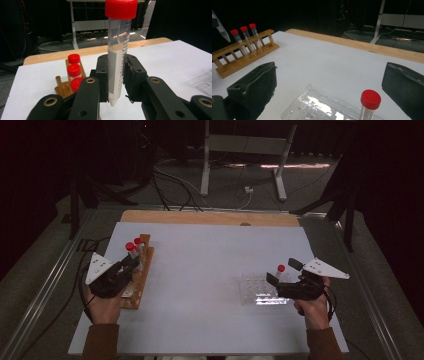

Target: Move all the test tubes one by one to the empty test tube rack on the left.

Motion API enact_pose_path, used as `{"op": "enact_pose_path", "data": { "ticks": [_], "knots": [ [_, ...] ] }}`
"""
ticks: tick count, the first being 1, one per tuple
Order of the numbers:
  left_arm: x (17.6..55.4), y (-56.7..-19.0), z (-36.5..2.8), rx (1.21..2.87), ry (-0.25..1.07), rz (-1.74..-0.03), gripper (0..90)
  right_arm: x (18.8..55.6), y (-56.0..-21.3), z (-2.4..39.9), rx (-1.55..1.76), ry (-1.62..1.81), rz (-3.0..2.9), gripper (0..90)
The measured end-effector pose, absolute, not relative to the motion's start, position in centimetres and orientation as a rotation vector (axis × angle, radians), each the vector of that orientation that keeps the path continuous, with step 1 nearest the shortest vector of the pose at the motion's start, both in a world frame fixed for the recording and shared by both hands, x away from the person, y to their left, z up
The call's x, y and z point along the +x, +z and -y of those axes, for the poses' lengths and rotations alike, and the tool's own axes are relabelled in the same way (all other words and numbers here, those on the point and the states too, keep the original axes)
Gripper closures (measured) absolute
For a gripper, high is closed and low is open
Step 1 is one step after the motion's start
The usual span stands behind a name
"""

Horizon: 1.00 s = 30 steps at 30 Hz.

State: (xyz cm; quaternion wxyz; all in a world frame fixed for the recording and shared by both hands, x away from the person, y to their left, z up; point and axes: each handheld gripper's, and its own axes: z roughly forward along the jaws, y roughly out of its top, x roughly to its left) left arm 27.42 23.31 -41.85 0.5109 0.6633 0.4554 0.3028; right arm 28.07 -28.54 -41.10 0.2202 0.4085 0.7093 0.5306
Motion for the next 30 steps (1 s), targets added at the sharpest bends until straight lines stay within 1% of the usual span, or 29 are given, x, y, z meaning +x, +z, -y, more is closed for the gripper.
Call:
{"op": "enact_pose_path", "data": {
  "ticks": [30],
  "knots": [
    [26.9,-43.9,-25.1,1.600,0.725,-1.145,75.9,28.0,-41.2,28.5,1.130,1.468,-1.966,0.0]
  ]
}}
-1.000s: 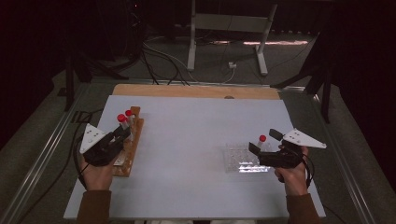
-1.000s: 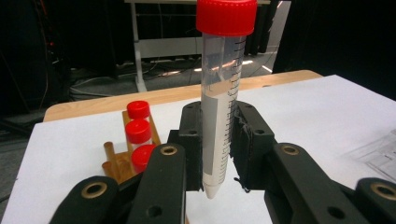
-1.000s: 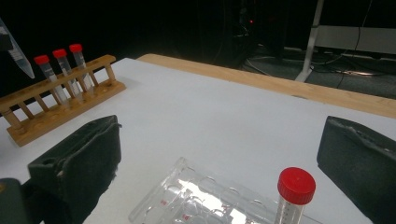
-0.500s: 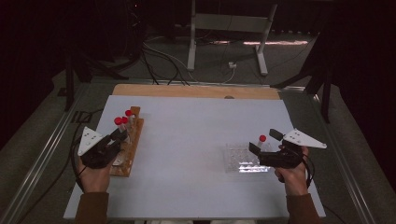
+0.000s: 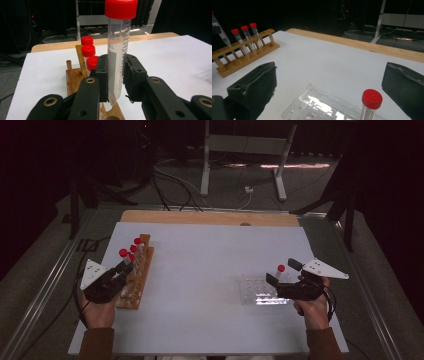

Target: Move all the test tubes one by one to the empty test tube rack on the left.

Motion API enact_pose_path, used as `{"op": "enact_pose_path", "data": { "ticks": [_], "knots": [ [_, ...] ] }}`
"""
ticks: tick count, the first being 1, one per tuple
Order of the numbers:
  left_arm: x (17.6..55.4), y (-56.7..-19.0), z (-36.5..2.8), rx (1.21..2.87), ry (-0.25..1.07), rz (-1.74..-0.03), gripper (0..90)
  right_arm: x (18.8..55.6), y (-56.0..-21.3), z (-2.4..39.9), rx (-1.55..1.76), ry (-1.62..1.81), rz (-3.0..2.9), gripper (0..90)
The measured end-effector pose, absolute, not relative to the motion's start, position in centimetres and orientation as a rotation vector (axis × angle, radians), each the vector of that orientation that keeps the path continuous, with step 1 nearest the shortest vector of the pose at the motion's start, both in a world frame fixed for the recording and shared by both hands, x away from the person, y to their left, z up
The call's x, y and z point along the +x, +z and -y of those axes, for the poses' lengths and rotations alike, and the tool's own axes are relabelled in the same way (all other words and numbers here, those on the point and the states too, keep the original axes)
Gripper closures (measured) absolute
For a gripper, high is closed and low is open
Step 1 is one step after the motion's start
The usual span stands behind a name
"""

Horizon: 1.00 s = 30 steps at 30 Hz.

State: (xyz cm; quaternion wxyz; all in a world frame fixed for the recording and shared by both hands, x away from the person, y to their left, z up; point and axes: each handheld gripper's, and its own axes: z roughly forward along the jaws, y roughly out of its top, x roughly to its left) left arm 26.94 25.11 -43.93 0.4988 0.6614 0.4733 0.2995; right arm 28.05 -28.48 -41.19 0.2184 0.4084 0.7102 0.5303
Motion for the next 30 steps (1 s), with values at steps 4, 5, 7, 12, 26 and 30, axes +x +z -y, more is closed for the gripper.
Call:
{"op": "enact_pose_path", "data": {
  "ticks": [4,5,7,12,26,30],
  "knots": [
    [26.9,-43.9,-25.1,1.603,0.729,-1.141,75.9,28.1,-41.3,28.5,1.128,1.465,-1.969,0.0],
    [26.8,-43.9,-25.1,1.604,0.730,-1.141,75.9,28.1,-41.2,28.5,1.128,1.465,-1.968,0.0],
    [26.8,-44.0,-25.1,1.600,0.732,-1.141,75.8,28.0,-41.2,28.5,1.129,1.468,-1.966,0.0],
    [26.9,-44.3,-25.4,1.603,0.747,-1.161,75.8,28.1,-41.3,28.5,1.129,1.466,-1.967,0.0],
    [27.4,-46.0,-25.3,1.659,0.726,-1.208,75.4,28.0,-41.3,28.4,1.127,1.467,-1.971,0.0],
    [27.5,-46.3,-25.2,1.675,0.724,-1.220,75.1,28.1,-41.3,28.5,1.125,1.468,-1.970,0.0]
  ]
}}
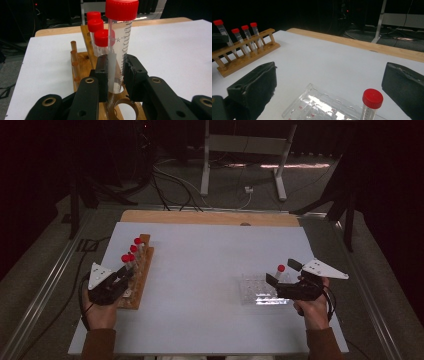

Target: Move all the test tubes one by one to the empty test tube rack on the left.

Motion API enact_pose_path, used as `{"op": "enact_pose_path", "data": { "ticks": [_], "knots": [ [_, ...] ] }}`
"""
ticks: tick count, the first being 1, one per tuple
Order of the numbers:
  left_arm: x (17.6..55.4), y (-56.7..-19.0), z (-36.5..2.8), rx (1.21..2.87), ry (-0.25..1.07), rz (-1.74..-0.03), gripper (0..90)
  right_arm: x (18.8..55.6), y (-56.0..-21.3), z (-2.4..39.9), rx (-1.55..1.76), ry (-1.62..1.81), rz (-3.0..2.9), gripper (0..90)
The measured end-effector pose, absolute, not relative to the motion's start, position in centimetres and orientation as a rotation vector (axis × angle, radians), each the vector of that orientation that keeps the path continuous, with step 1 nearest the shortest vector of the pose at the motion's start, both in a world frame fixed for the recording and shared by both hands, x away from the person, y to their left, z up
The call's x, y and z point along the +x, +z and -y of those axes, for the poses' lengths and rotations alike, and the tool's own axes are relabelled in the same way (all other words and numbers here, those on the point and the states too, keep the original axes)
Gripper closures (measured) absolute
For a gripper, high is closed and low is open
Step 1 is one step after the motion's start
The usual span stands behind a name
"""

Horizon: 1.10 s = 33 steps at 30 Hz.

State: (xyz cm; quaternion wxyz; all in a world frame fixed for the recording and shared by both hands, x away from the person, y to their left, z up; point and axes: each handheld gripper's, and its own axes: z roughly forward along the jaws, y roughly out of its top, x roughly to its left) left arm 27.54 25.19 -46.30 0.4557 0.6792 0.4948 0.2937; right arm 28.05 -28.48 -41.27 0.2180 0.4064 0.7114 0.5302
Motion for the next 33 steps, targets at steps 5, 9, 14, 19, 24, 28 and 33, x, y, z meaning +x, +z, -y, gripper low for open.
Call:
{"op": "enact_pose_path", "data": {
  "ticks": [5,9,14,19,24,28,33],
  "knots": [
    [27.56,-46.64,-25.27,1.697,0.725,-1.237,73.8,28.04,-41.27,28.48,1.125,1.469,-1.971,0.0],
    [27.55,-46.84,-25.30,1.706,0.721,-1.241,73.6,28.04,-41.25,28.51,1.124,1.469,-1.971,0.0],
    [27.63,-46.93,-25.13,1.724,0.722,-1.239,73.6,28.02,-41.25,28.50,1.120,1.470,-1.973,0.0],
    [27.66,-47.08,-25.09,1.730,0.718,-1.243,73.4,28.04,-41.30,28.47,1.123,1.470,-1.974,0.0],
    [27.64,-47.09,-25.07,1.730,0.716,-1.242,73.2,28.04,-41.29,28.50,1.122,1.472,-1.973,0.0],
    [27.66,-47.08,-25.07,1.729,0.715,-1.243,72.7,28.03,-41.28,28.48,1.121,1.472,-1.974,0.0],
    [27.67,-47.09,-25.14,1.726,0.714,-1.245,72.0,28.05,-41.29,28.51,1.124,1.471,-1.973,0.0]
  ]
}}
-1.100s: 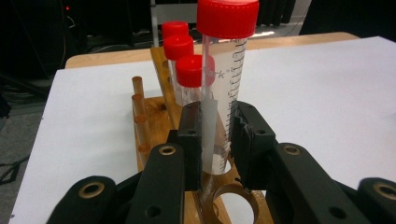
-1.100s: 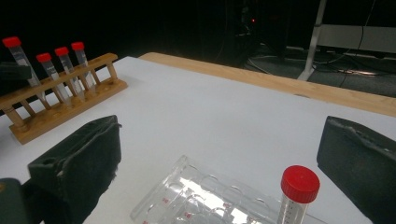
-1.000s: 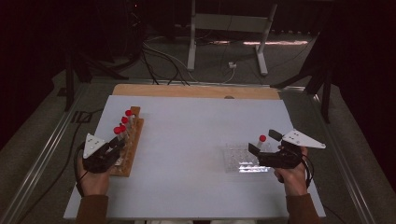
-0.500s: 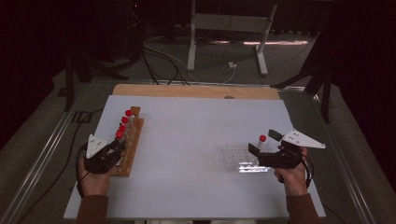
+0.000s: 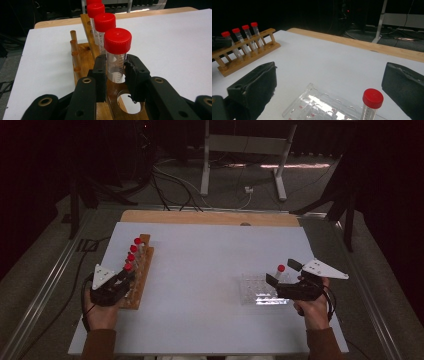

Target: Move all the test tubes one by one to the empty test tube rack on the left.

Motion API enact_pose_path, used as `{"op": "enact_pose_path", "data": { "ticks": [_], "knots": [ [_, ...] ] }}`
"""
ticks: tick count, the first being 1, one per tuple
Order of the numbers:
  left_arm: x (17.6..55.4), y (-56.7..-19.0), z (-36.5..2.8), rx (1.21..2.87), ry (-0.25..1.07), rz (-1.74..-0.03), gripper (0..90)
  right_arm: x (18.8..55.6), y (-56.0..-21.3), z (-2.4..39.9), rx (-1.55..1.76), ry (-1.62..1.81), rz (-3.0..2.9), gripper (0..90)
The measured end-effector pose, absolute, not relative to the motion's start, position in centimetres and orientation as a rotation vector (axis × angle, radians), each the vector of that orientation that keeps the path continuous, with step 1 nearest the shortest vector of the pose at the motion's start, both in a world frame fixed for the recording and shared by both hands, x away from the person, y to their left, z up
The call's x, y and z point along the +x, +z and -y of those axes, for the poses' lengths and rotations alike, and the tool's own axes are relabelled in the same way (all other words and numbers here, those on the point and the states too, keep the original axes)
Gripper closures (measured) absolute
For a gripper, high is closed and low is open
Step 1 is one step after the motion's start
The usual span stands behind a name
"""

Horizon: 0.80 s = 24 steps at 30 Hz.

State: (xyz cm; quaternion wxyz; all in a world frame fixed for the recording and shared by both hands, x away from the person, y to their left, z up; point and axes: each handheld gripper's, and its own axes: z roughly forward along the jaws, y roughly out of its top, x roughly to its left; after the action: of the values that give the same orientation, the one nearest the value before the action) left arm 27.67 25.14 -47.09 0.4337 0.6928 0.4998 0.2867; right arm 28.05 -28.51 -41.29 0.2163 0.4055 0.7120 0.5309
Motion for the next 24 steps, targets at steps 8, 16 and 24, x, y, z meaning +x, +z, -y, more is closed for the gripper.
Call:
{"op": "enact_pose_path", "data": {
  "ticks": [8,16,24],
  "knots": [
    [27.2,-46.8,-25.3,1.689,0.707,-1.242,59.2,28.1,-41.3,29.0,1.137,1.471,-1.950,0.0],
    [26.6,-45.7,-25.3,1.631,0.715,-1.219,31.6,28.3,-41.5,29.8,1.173,1.457,-1.906,0.0],
    [26.1,-44.7,-25.2,1.566,0.711,-1.218,8.4,29.0,-42.5,30.6,1.231,1.391,-1.899,0.8]
  ]
}}
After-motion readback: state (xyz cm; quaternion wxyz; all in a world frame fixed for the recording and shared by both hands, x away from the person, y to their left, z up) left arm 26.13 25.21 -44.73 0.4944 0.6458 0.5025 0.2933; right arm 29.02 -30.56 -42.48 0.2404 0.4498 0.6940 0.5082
